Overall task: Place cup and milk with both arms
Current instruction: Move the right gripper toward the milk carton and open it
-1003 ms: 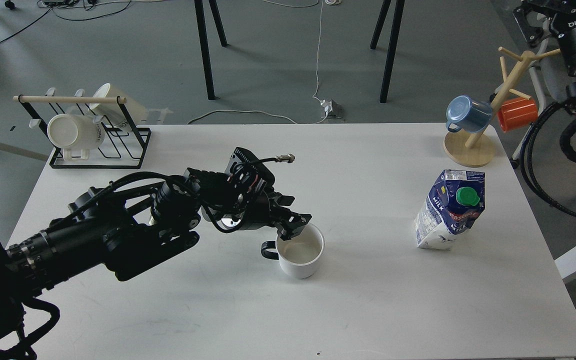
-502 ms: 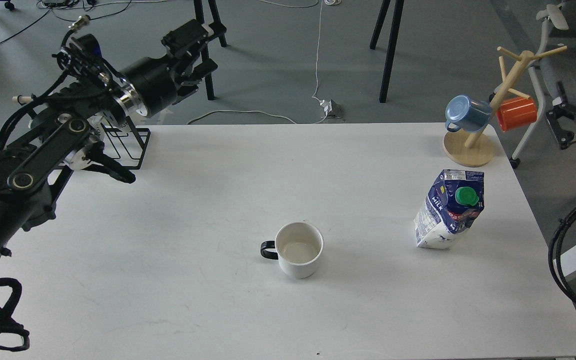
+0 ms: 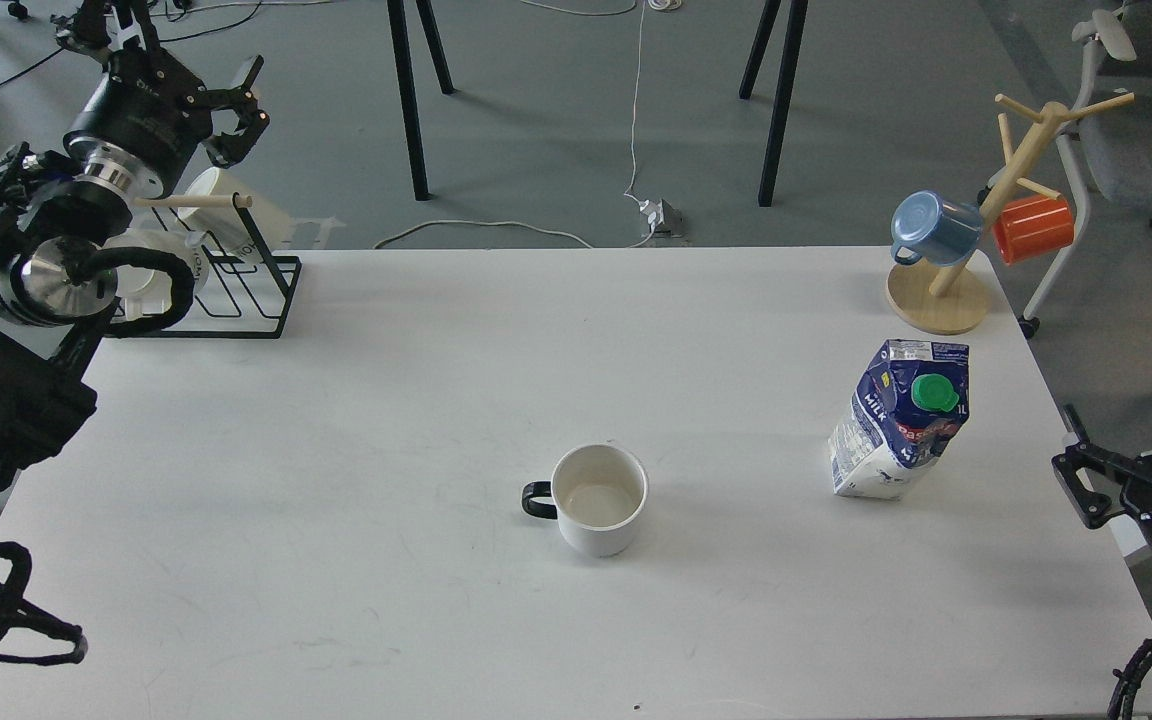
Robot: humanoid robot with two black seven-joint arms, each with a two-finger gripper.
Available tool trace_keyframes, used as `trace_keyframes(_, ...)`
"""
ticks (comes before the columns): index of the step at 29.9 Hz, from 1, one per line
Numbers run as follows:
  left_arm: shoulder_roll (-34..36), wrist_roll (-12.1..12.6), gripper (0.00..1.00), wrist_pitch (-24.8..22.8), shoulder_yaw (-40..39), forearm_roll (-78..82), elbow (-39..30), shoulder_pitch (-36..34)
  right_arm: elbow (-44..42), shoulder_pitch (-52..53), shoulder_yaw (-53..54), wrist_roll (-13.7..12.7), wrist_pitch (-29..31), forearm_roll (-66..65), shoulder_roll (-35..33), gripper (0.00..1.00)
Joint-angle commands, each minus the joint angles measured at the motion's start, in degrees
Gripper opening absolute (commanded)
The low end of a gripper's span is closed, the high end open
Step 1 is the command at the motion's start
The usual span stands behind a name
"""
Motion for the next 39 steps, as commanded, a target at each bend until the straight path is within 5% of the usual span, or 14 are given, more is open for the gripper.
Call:
trace_keyframes(1,0.09,0.07,0.99,-0.11,-0.09,-0.16,0.18,-0.11,-0.63,-2.41,-1.95,-0.29,0.0,-0.57,2.63,0.98)
trace_keyframes(11,0.97,0.6,0.99,-2.39,0.52,-0.25,0.18,-0.12,-0.9,-1.35,-5.21,-0.12,0.0,-12.35,17.14,0.94)
trace_keyframes(39,4.84,0.77,0.99,-4.86,0.79,0.01,0.71,0.59,-1.42,3.92,-3.98,0.14,0.0,-10.6,22.95,0.91)
